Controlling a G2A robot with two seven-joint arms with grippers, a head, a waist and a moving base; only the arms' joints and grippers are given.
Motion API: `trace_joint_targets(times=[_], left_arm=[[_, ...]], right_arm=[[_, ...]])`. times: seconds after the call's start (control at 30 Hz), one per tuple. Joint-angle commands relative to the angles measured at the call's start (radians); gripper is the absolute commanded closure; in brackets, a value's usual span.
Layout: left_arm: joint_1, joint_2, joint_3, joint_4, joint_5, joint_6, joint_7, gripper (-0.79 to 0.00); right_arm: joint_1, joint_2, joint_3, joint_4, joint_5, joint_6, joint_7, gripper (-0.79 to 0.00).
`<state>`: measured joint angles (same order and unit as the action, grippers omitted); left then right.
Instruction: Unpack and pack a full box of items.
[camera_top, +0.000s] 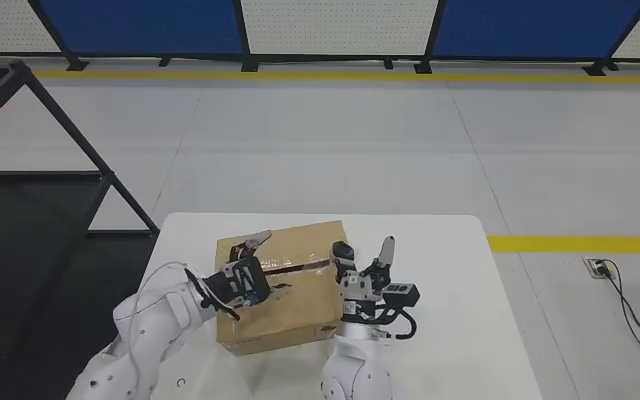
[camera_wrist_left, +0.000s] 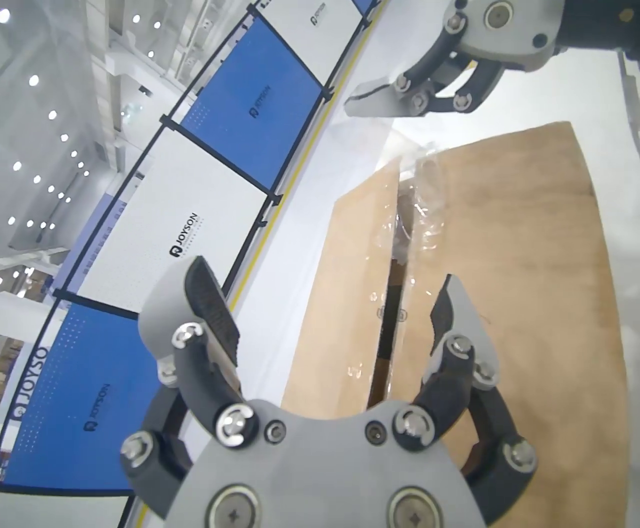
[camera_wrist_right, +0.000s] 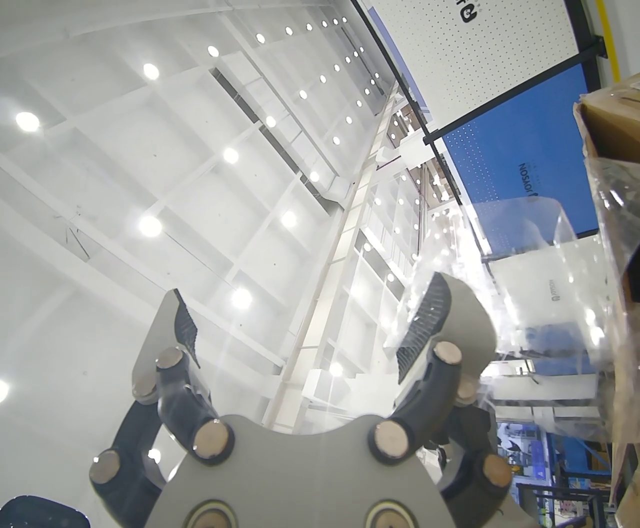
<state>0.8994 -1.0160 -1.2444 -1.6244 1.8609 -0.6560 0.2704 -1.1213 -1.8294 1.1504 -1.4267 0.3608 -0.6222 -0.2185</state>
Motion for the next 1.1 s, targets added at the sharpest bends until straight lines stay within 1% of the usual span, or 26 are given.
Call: trace_joint_targets(times=[0.0, 0.07, 0.13, 0.23, 0.27, 0.33, 0.37, 0.4, 0.43, 0.47, 0.7, 0.77, 0.83, 1.07], left_arm=[[-0.026, -0.002, 0.015, 0.024, 0.008, -0.01, 0.018, -0.754], [-0.047, -0.004, 0.031, 0.041, 0.02, -0.003, 0.018, -0.69], [-0.061, -0.007, 0.048, 0.048, 0.034, 0.007, 0.017, -0.653], [-0.081, -0.012, 0.081, 0.055, 0.089, 0.047, 0.012, -0.56], [-0.085, -0.013, 0.093, 0.057, 0.11, 0.054, 0.013, -0.526], [-0.094, -0.013, 0.108, 0.061, 0.15, 0.065, 0.022, -0.409], [-0.1, -0.013, 0.117, 0.066, 0.174, 0.072, 0.031, -0.391], [-0.103, -0.013, 0.121, 0.072, 0.18, 0.071, 0.04, -0.419], [-0.106, -0.013, 0.117, 0.076, 0.18, 0.077, 0.04, -0.625], [-0.106, -0.013, 0.114, 0.076, 0.178, 0.081, 0.037, -0.785], [-0.106, -0.013, 0.114, 0.076, 0.178, 0.081, 0.037, -0.785], [-0.089, -0.011, 0.126, 0.068, 0.231, 0.117, 0.02, -0.785], [-0.093, -0.011, 0.13, 0.081, 0.236, 0.106, 0.037, -0.785], [-0.146, -0.009, 0.16, 0.13, 0.298, 0.08, 0.137, -0.785]], right_arm=[[-0.006, 0.001, 0.002, -0.007, 0.006, 0.004, 0.006, -0.785], [-0.01, 0.002, 0.002, -0.013, 0.012, 0.007, 0.013, -0.785], [-0.013, 0.003, 0.003, -0.016, 0.014, 0.009, 0.016, -0.785], [-0.016, 0.004, 0.005, -0.023, 0.018, 0.017, 0.021, -0.785], [-0.017, 0.004, 0.005, -0.025, 0.019, 0.019, 0.022, -0.785], [-0.018, 0.004, 0.005, -0.029, 0.02, 0.022, 0.023, -0.785], [-0.018, 0.004, 0.006, -0.03, 0.02, 0.025, 0.024, -0.785], [-0.018, 0.004, 0.006, -0.031, 0.019, 0.027, 0.024, -0.785], [-0.018, 0.004, 0.007, -0.032, 0.019, 0.029, 0.024, -0.785], [-0.018, 0.004, 0.008, -0.033, 0.018, 0.03, 0.022, -0.785], [-0.02, 0.004, 0.016, -0.034, 0.022, 0.023, 0.012, -0.785], [-0.017, 0.004, 0.018, -0.032, 0.025, 0.025, 0.013, -0.785], [-0.012, 0.003, 0.018, -0.03, 0.029, 0.032, 0.019, -0.785], [-0.006, 0.002, 0.015, -0.025, 0.026, 0.049, 0.028, -0.785]])
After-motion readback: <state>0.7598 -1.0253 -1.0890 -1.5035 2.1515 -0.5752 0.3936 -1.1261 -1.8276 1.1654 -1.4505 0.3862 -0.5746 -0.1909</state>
